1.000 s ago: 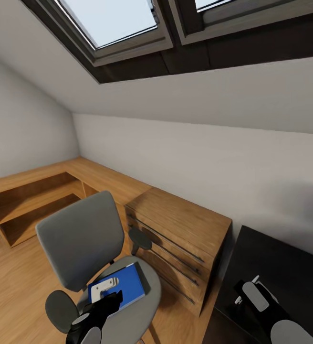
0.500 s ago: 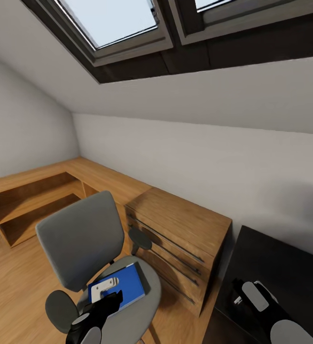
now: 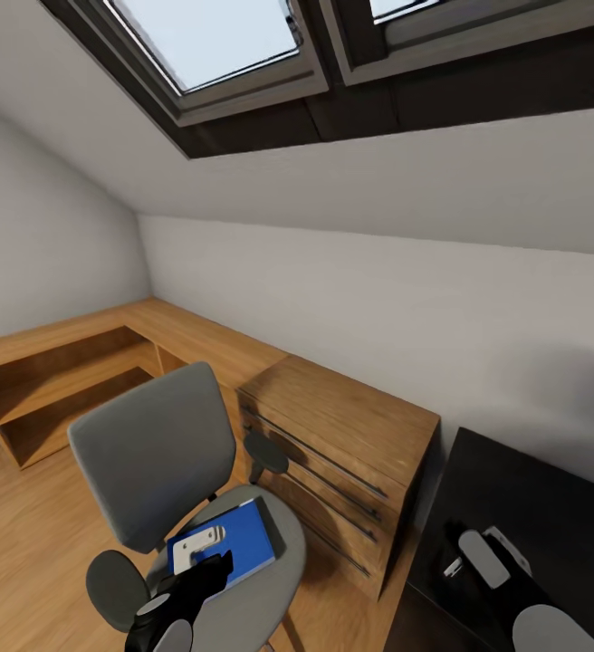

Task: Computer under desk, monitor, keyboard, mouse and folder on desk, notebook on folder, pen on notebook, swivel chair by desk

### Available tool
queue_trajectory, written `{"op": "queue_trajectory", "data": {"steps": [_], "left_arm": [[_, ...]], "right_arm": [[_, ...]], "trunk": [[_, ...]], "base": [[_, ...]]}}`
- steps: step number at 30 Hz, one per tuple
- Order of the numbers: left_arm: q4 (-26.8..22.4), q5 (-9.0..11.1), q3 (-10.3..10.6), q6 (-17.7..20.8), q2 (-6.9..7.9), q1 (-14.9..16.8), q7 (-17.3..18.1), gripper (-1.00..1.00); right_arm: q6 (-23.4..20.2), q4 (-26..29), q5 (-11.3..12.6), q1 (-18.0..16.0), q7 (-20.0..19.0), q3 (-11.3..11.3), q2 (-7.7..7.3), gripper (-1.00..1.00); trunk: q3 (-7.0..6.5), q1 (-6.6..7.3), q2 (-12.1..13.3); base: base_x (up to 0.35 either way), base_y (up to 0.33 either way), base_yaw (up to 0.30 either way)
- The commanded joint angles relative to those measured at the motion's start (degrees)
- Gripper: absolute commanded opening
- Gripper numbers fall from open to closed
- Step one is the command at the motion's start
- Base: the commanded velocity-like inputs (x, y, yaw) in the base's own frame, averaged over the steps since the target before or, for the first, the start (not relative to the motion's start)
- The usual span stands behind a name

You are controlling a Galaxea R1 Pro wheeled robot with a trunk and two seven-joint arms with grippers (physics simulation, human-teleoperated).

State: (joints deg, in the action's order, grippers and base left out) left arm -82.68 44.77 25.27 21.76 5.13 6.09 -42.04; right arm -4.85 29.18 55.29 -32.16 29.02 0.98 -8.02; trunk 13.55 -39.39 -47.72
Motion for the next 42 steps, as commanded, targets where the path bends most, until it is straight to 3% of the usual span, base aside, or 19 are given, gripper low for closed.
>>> {"op": "queue_trajectory", "data": {"steps": [1,13,19,21,23,31,42], "left_arm": [[-0.1,0.3,0.1,0.1,0.06,0.1,-0.4,1.0],[0.0,0.3,0.1,0.1,0.08,0.1,-0.4,1.0],[0.0,0.3,0.1,0.1,0.06,0.1,-0.4,1.0],[0.0,0.3,0.1,0.1,0.09,0.1,-0.4,1.0],[0.0,0.3,0.1,0.1,0.1,0.1,-0.4,1.0],[0.0,0.2,0.1,0.1,0.13,0.1,-0.4,1.0],[0.0,0.1,0.1,0.1,0.14,0.1,-0.5,1.0]], "right_arm": [[-0.2,0.8,0.0,0.0,0.3,0.1,0.01,1.0],[0.2,3.8,0.0,0.0,0.6,0.2,0.08,1.0],[0.2,11.4,-0.2,0.5,3.5,0.2,0.37,1.0],[0.2,12.7,-0.9,0.7,4.9,0.1,0.88,1.0],[0.5,14.0,-4.2,0.8,6.3,0.1,2.47,1.0],[2.3,14.1,-9.7,0.9,6.9,0.1,5.31,1.0],[3.0,13.7,-11.2,0.9,6.9,0.1,6.52,1.0]], "trunk": [[-0.1,0.21,0.4],[-2.25,2.85,5.2],[-3.33,4.17,7.6],[-3.69,4.61,8.4],[-4.05,5.05,9.2],[-5.49,6.8,12.4],[-7.46,9.22,16.8]], "base": [[0.0,0.0,0.0],[0.0,0.0,0.0],[0.0,0.0,0.0],[0.0,0.0,0.0],[0.0,0.0,0.0],[0.0,0.0,0.037],[0.0,0.0,0.244]]}}
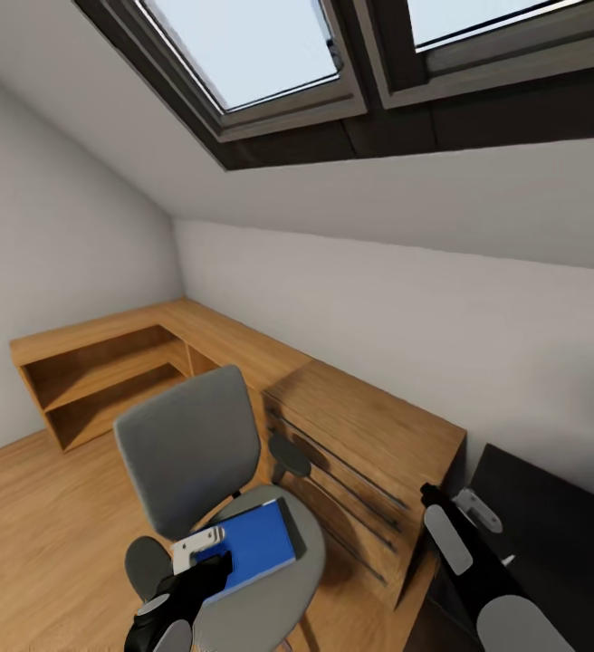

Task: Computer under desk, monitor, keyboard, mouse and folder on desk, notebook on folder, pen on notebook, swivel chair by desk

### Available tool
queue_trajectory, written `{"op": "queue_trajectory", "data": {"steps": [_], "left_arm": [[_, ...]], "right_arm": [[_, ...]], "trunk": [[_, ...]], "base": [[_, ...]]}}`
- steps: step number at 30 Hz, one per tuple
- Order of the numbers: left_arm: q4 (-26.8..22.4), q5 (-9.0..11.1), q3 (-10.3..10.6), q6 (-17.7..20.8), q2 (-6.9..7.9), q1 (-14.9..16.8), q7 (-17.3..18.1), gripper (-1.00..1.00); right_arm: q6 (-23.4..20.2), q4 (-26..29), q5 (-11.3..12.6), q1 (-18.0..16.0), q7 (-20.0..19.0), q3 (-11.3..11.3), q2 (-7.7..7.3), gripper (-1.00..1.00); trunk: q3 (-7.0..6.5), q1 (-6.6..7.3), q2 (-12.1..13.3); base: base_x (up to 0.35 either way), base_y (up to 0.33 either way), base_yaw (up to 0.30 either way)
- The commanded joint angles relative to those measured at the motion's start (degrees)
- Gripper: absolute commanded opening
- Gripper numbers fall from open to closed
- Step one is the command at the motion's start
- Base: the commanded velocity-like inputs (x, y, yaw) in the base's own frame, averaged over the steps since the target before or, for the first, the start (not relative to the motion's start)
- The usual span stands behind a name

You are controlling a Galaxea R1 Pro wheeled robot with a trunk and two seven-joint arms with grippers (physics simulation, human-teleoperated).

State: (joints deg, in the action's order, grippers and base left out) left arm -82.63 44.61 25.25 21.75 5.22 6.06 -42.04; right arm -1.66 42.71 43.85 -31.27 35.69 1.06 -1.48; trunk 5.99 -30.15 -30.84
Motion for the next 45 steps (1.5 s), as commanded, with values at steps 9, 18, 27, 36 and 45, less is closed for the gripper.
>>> {"op": "queue_trajectory", "data": {"steps": [9,18,27,36,45], "left_arm": [[-0.1,0.3,0.1,0.1,0.05,0.1,-0.4,1.0],[-0.1,0.4,0.1,0.1,0.05,0.1,-0.4,1.0],[-0.1,0.4,0.1,0.1,0.05,0.1,-0.4,1.0],[-0.1,0.4,0.1,0.1,0.12,0.1,-0.4,1.0],[-0.1,0.4,0.1,0.1,0.14,0.1,-0.5,1.0]], "right_arm": [[-0.1,0.0,0.3,0.0,0.2,-0.4,0.15,1.0],[-0.1,0.0,-0.2,0.0,0.2,-0.8,0.39,1.0],[-0.1,-0.1,-1.3,0.0,0.1,-0.8,1.04,1.0],[-0.1,-0.2,-1.4,0.0,0.1,-0.8,1.33,1.0],[-0.1,-0.7,-1.7,0.0,-0.2,-2.6,1.39,1.0]], "trunk": [[-1.51,1.95,3.5],[-3.12,3.93,7.1],[-3.48,4.36,7.9],[-3.48,4.36,7.9],[-3.48,4.36,7.9]], "base": [[0.0,0.0,0.275],[0.0,0.0,0.279],[0.0,0.0,0.28],[0.0,0.0,0.28],[0.0,0.0,0.28]]}}
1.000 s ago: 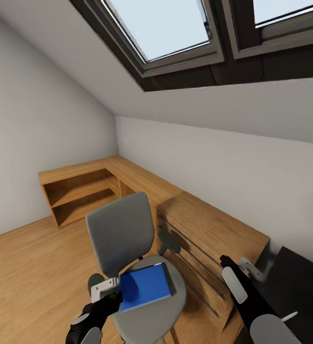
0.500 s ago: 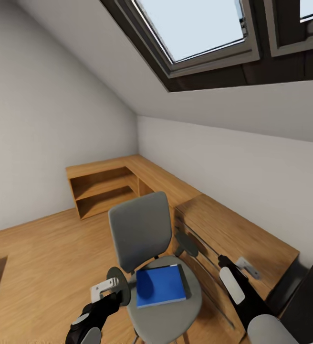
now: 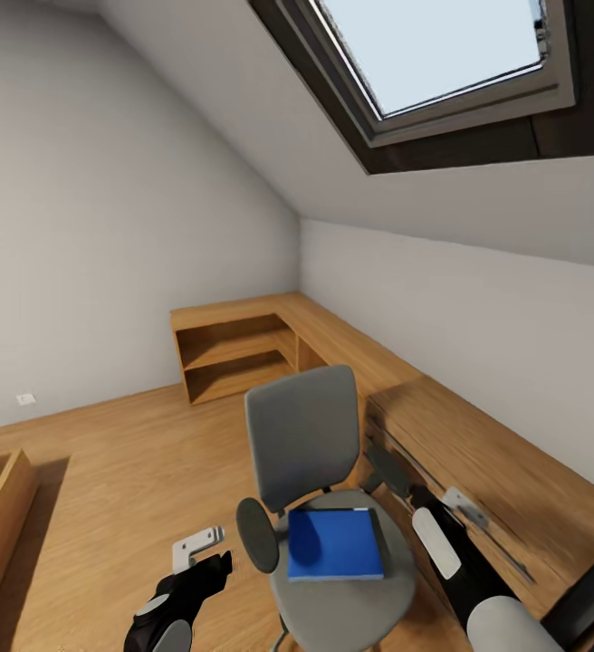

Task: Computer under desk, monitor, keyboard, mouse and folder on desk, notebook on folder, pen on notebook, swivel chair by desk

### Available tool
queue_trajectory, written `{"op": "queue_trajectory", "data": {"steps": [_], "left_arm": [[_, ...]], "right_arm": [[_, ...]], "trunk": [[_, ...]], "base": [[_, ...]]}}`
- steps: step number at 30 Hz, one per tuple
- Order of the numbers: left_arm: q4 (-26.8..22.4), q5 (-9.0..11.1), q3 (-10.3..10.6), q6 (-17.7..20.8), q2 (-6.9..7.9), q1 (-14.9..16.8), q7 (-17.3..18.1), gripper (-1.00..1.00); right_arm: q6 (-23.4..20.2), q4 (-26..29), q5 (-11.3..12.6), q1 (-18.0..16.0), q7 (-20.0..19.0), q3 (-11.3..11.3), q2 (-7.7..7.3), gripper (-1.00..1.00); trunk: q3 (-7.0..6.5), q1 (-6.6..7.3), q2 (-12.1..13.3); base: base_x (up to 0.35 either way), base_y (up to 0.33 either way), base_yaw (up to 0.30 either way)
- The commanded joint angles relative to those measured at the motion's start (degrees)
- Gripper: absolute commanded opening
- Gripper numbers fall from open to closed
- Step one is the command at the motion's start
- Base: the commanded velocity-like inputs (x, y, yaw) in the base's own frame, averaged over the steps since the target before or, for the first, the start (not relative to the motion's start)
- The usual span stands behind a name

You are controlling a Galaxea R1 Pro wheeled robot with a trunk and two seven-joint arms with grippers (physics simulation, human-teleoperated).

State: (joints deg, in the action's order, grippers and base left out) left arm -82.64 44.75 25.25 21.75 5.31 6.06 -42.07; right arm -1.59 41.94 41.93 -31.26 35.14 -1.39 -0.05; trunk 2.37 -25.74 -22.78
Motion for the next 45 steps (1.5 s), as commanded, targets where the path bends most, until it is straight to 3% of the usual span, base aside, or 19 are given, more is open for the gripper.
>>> {"op": "queue_trajectory", "data": {"steps": [1,34,40,45], "left_arm": [[-0.1,0.3,0.2,0.1,0.05,0.1,-0.5,1.0],[-0.2,0.3,0.2,-1.4,0.05,0.1,0.0,1.0],[-0.5,0.2,2.0,-1.4,-0.02,0.1,-0.6,1.0],[-0.5,0.2,2.9,-1.4,-0.03,0.1,-1.5,1.0]], "right_arm": [[-0.2,0.1,0.2,0.0,0.4,-0.2,-0.04,1.0],[-0.2,-0.2,0.1,0.0,0.0,-1.2,-0.27,1.0],[-0.2,-0.2,0.1,0.0,-0.1,-1.2,-0.37,1.0],[-0.2,-0.2,0.1,0.0,-0.1,-1.2,-0.37,1.0]], "trunk": [[0.14,-0.04,-0.1],[0.14,-0.04,-0.1],[0.14,-0.04,-0.1],[1.03,-1.14,-2.1]], "base": [[0.0,0.0,0.28],[0.0,0.0,0.255],[0.0,0.0,0.019],[0.0,0.0,0.003]]}}
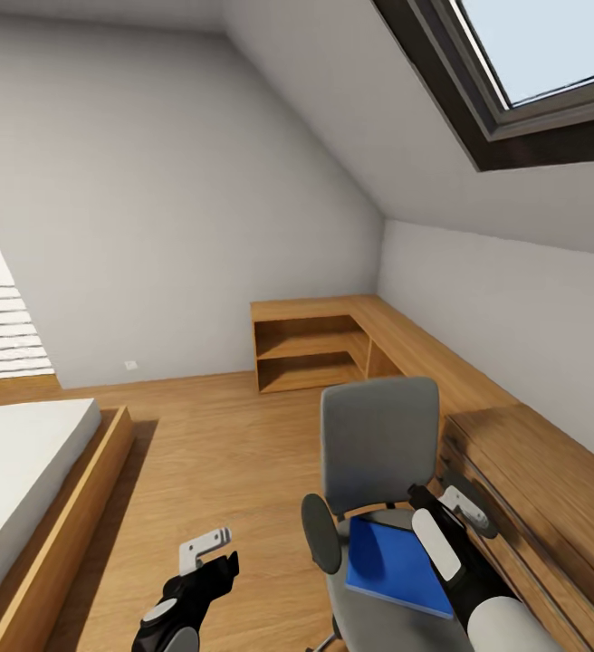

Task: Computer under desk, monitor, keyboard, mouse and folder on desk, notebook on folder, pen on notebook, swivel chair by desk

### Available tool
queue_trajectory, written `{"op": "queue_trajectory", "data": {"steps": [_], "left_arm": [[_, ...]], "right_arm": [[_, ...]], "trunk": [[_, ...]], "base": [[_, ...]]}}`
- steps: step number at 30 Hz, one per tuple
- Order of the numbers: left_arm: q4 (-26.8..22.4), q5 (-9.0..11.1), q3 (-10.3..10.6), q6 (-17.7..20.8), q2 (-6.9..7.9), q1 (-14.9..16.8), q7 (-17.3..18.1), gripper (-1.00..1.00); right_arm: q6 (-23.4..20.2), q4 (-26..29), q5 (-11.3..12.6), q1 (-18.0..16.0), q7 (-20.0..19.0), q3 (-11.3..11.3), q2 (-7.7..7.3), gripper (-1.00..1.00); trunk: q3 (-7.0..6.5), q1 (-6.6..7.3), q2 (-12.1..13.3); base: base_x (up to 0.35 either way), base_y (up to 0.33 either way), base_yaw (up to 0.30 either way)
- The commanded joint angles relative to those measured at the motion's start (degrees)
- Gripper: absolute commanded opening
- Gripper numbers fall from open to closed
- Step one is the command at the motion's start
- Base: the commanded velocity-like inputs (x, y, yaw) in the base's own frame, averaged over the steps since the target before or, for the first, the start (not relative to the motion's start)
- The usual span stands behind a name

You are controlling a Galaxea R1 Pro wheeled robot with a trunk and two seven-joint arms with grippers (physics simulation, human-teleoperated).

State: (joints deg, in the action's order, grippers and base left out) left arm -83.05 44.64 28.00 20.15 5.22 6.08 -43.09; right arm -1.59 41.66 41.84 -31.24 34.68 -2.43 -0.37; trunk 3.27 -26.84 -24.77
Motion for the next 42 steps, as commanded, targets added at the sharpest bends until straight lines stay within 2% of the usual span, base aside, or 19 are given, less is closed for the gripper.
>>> {"op": "queue_trajectory", "data": {"steps": [1,20,23,28,42], "left_arm": [[-0.1,0.3,0.2,0.2,0.05,0.1,-0.5,1.0],[-0.1,0.3,0.2,0.2,0.05,0.1,-1.1,1.0],[0.0,0.3,0.2,0.2,0.05,0.1,-3.9,1.0],[0.0,0.4,0.3,0.2,0.05,0.1,-5.2,1.0],[0.0,0.4,0.1,0.2,0.05,0.1,-5.1,1.0]], "right_arm": [[-0.2,0.1,0.2,0.0,0.4,-0.2,-0.03,1.0],[-0.2,0.3,0.2,0.0,0.5,-0.1,0.13,1.0],[-0.2,0.3,0.2,0.0,0.5,-0.2,0.14,1.0],[-0.2,0.3,0.2,0.0,0.5,-0.1,0.12,1.0],[-0.2,0.2,0.2,0.0,0.4,-0.1,0.04,1.0]], "trunk": [[0.32,-0.26,-0.6],[3.73,-4.43,-8.2],[4.27,-5.09,-9.4],[5.17,-6.19,-11.4],[7.68,-9.27,-17.0]], "base": [[0.0,0.0,0.0],[0.0,0.0,0.0],[0.0,0.0,0.0],[0.0,0.0,0.0],[0.0,0.0,0.0]]}}
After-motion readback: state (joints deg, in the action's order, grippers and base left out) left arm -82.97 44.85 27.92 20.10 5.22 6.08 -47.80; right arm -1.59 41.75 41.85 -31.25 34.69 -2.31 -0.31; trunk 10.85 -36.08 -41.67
